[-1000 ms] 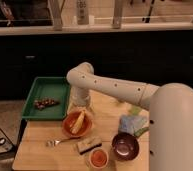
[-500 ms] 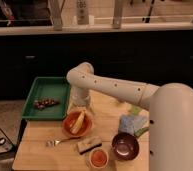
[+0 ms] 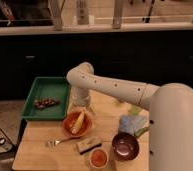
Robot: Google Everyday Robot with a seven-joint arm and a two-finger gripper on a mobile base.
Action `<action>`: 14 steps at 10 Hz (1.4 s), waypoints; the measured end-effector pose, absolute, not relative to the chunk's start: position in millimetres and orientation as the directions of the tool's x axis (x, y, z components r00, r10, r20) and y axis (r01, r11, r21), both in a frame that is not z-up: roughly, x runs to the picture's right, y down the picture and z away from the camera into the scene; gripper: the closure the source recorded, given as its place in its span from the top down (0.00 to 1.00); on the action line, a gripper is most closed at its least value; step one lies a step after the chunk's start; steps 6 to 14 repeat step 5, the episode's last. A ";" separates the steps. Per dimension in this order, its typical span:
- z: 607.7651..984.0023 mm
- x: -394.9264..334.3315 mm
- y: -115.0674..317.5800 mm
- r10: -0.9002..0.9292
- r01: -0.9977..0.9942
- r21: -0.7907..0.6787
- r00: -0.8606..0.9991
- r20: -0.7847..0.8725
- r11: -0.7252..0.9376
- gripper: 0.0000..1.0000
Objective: Place banana in red bowl
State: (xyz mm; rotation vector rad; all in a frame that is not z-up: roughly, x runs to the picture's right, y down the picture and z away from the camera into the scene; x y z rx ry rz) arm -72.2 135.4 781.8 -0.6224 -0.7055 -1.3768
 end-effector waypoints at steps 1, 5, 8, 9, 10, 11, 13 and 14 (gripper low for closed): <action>781.8 -72.3 135.3 -0.649 0.995 0.012 0.056 0.759 0.100 0.80; 781.8 -72.2 135.3 -0.649 0.995 0.011 0.056 0.759 0.100 0.80; 781.8 -72.2 135.3 -0.649 0.995 0.011 0.056 0.759 0.100 0.80; 781.8 -72.2 135.3 -0.649 0.995 0.011 0.056 0.759 0.100 0.80; 781.8 -72.2 135.3 -0.649 0.995 0.011 0.056 0.759 0.100 0.80; 781.8 -72.2 135.3 -0.649 0.995 0.011 0.056 0.759 0.100 0.80; 781.8 -72.2 135.3 -0.649 0.995 0.011 0.056 0.759 0.100 0.80; 781.8 -72.2 135.3 -0.649 0.995 0.011 0.056 0.759 0.100 0.80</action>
